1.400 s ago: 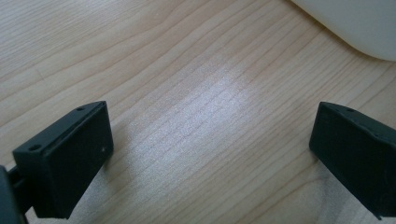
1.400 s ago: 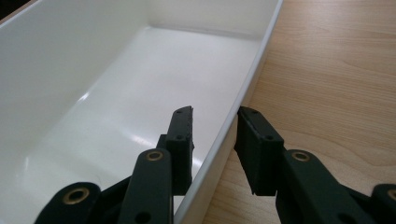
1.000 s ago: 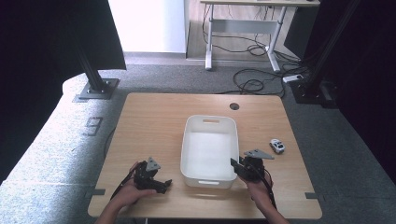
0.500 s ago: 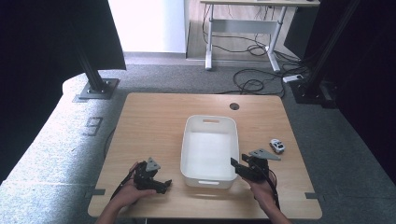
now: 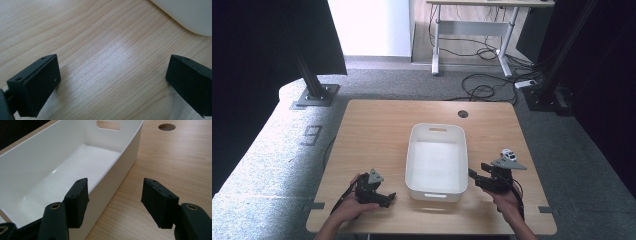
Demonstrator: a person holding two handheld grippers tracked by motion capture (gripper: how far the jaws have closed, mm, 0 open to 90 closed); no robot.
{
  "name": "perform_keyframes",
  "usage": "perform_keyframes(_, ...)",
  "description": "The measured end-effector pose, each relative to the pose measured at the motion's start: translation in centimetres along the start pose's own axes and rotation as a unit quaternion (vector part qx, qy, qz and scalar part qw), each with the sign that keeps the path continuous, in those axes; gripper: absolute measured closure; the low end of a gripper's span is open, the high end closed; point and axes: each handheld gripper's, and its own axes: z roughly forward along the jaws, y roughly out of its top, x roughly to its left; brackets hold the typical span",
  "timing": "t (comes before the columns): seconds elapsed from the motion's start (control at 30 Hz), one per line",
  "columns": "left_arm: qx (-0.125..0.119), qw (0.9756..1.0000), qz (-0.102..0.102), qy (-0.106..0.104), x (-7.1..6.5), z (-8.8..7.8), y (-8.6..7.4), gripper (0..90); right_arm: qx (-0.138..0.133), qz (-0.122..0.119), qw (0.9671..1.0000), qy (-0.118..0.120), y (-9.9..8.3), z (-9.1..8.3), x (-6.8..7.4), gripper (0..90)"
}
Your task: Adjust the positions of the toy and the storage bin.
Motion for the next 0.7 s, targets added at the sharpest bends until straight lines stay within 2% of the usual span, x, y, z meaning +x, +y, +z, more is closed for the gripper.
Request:
perform_keyframes(0.1, 0.0, 1.0, 0.0, 0.0, 0.0, 0.0, 0.0, 0.0, -0.005, 0.0, 1.0, 0.007, 0.2, 0.0, -0.2, 38.2)
perform_keyframes(0.23, 0.0, 1.0, 0.0, 0.0, 0.0, 0.0, 0.0, 0.0, -0.004, -0.003, 1.0, 0.005, 0.3, 0.0, -0.6, 38.3)
perform_keyframes(0.43, 0.0, 1.0, 0.0, 0.0, 0.0, 0.0, 0.0, 0.0, 0.001, 0.004, 0.9999, -0.011, 0.2, 0.2, -2.1, 38.4)
perform_keyframes(0.7, 0.0, 1.0, 0.0, 0.0, 0.0, 0.0, 0.0, 0.0, 0.008, 0.018, 0.9996, -0.021, 0.0, 0.6, -3.8, 39.0)
